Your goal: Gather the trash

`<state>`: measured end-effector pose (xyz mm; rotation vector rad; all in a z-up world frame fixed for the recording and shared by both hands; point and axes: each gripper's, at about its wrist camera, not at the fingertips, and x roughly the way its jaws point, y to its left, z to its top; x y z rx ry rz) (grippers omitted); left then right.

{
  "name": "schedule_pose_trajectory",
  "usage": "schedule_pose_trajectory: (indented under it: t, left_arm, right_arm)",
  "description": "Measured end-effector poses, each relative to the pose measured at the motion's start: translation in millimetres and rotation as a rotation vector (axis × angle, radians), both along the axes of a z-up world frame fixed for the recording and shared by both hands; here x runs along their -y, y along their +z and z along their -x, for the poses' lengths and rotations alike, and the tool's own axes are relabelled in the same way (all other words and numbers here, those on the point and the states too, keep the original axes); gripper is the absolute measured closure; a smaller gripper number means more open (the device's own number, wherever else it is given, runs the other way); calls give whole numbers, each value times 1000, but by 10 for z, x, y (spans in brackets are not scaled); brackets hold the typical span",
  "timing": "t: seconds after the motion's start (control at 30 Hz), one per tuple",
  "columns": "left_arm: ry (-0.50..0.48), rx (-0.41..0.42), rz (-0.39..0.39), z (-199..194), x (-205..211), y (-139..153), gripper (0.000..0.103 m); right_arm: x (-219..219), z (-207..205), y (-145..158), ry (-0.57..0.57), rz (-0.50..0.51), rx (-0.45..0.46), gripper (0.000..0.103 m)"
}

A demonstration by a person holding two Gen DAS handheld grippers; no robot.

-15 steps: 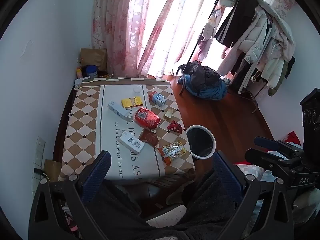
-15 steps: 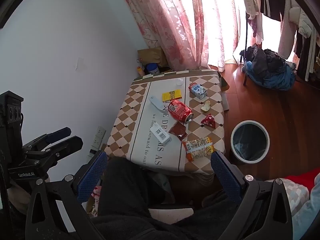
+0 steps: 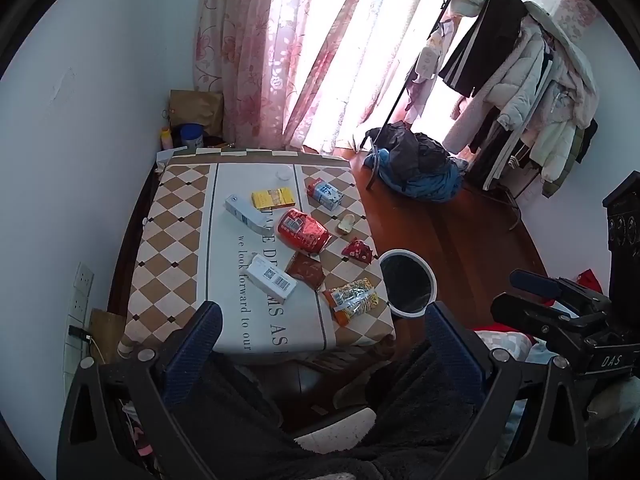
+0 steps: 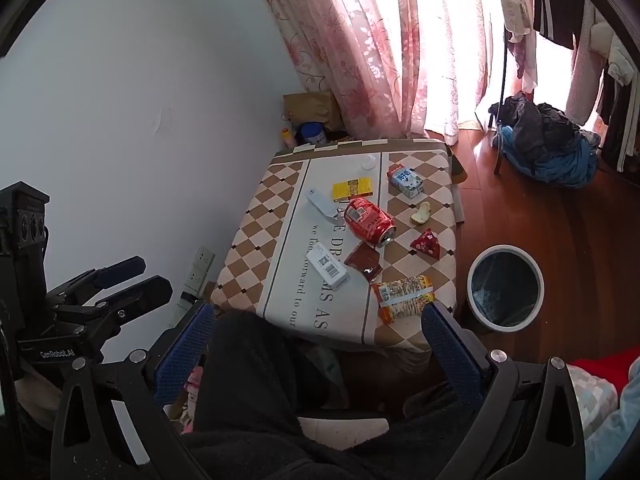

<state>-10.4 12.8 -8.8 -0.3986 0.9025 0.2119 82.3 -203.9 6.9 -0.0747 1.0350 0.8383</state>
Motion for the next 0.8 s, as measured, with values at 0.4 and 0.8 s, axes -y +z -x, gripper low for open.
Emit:
schedule_pose_trajectory:
  t: [0.4, 0.8]
  left_arm:
    - [7, 0, 11, 27, -18, -14, 0]
    - [9, -1, 13, 37, -16, -29, 0]
  right_arm:
    - [-84, 42, -38, 9, 12, 7, 0]
    - [-146, 58, -18, 18, 20, 18, 0]
